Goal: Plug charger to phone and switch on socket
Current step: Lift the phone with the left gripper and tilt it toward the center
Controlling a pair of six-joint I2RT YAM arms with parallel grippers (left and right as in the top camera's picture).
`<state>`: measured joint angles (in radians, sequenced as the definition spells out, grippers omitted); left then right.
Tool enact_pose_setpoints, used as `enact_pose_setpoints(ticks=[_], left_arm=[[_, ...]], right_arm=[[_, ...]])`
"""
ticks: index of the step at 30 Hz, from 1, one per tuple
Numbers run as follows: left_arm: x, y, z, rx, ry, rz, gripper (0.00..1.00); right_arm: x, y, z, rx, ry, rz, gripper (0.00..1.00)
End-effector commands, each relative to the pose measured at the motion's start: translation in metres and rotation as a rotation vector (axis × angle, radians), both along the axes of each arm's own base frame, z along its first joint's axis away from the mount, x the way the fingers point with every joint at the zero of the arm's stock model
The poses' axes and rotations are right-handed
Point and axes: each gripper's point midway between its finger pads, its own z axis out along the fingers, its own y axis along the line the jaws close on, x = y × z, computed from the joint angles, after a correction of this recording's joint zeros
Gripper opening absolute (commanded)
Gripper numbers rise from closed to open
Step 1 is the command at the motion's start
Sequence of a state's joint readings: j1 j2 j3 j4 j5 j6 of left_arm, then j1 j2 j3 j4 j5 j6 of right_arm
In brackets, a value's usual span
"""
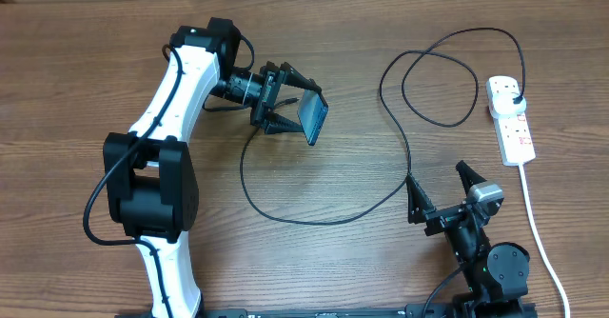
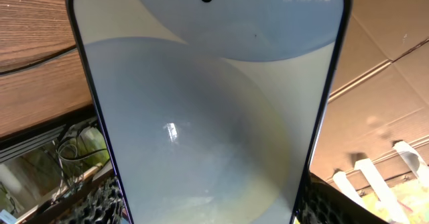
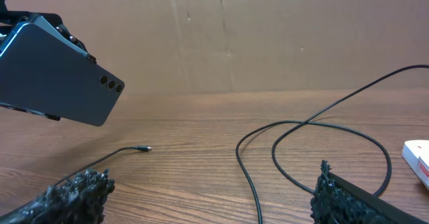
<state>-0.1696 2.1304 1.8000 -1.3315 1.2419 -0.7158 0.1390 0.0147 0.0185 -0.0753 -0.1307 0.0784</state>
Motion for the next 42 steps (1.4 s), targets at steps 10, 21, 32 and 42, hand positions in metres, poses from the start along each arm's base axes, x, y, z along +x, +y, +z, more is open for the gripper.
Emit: enact_pose_setpoints(ticks=[10, 21, 32, 42], left_arm=[[0.001, -0.006, 0.017, -0.042, -0.020, -0.003, 0.38], [0.001, -0.006, 0.018, -0.045, -0.019, -0.003, 0.38], [0.005, 0.010, -0.019, 0.188, -0.060, -0.007, 0.41], [0.013, 0.059, -0.074, 0.635, -0.038, 0.054, 0.41]], right_arm=[[0.001, -0.001, -0.003, -0.001, 0.000, -0.006, 1.00], [0.001, -0.001, -0.003, -0.001, 0.000, -0.006, 1.00], [0.001, -0.001, -0.003, -0.001, 0.000, -0.006, 1.00], [0.001, -0.001, -0.003, -0.001, 0.000, -0.006, 1.00]])
